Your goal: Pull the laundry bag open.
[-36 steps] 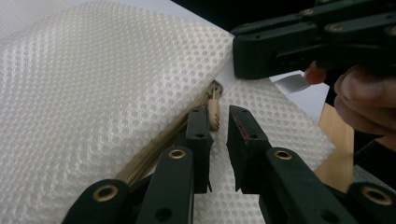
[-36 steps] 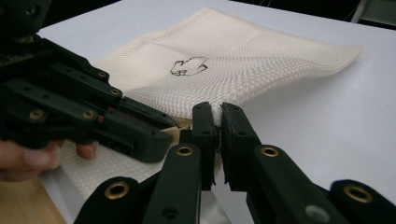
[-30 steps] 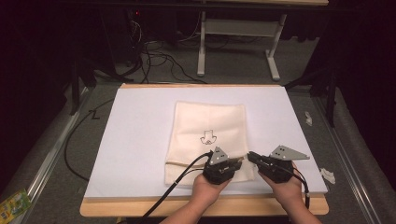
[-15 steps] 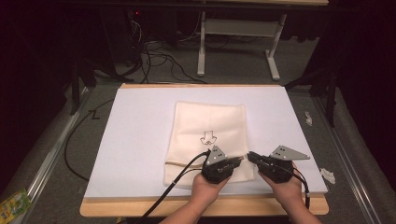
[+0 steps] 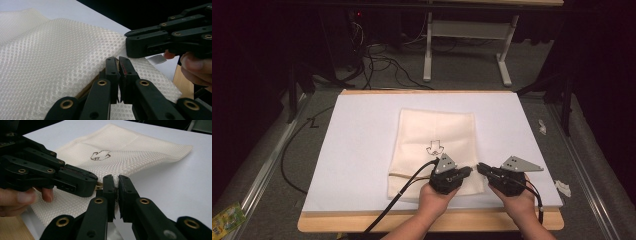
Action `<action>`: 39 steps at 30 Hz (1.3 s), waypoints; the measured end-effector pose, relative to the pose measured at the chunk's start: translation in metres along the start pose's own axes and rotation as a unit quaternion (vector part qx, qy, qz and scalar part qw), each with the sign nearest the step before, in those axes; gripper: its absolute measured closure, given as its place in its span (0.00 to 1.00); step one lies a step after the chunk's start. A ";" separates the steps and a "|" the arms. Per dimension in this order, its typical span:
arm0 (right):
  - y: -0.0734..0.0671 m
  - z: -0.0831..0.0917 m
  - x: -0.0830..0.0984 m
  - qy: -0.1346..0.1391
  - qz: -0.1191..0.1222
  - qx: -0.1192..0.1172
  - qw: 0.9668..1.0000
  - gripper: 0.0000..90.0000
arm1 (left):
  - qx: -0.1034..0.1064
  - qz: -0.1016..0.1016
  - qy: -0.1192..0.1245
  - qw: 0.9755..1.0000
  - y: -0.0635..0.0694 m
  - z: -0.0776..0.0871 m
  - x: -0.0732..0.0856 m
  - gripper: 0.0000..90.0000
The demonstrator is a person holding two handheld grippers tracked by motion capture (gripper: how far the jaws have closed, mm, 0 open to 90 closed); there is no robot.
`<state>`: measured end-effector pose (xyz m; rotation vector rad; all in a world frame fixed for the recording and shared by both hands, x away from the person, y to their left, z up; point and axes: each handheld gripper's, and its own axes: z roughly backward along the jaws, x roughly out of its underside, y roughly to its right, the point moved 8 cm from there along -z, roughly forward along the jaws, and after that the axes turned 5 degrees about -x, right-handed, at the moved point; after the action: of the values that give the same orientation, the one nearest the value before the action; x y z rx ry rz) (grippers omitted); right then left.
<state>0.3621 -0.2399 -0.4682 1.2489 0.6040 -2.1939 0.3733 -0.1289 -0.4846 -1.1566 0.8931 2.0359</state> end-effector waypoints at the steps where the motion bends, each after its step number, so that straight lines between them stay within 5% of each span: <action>1: 0.000 0.000 0.000 0.001 0.000 0.000 1.000 0.96 | 0.001 0.006 0.001 1.000 0.000 0.000 0.000 0.97; 16: -0.006 -0.005 0.000 -0.005 -0.006 -0.006 1.000 0.96 | 0.029 0.043 -0.002 0.999 -0.009 0.010 0.005 0.98; 25: -0.002 -0.004 0.003 -0.006 -0.001 0.000 1.000 0.96 | 0.022 0.047 -0.008 0.999 -0.003 0.002 0.004 0.97; 28: -0.003 -0.004 0.005 -0.008 0.001 0.000 1.000 0.96 | 0.011 0.030 -0.013 0.999 0.001 0.000 0.006 0.97; 39: -0.005 -0.003 0.003 -0.011 0.012 0.003 1.000 0.97 | 0.016 0.046 -0.012 0.999 -0.006 0.001 0.006 0.97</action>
<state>0.3596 -0.2352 -0.4717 1.2259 0.5717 -2.1886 0.3745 -0.1232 -0.4912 -1.0902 0.9814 2.0965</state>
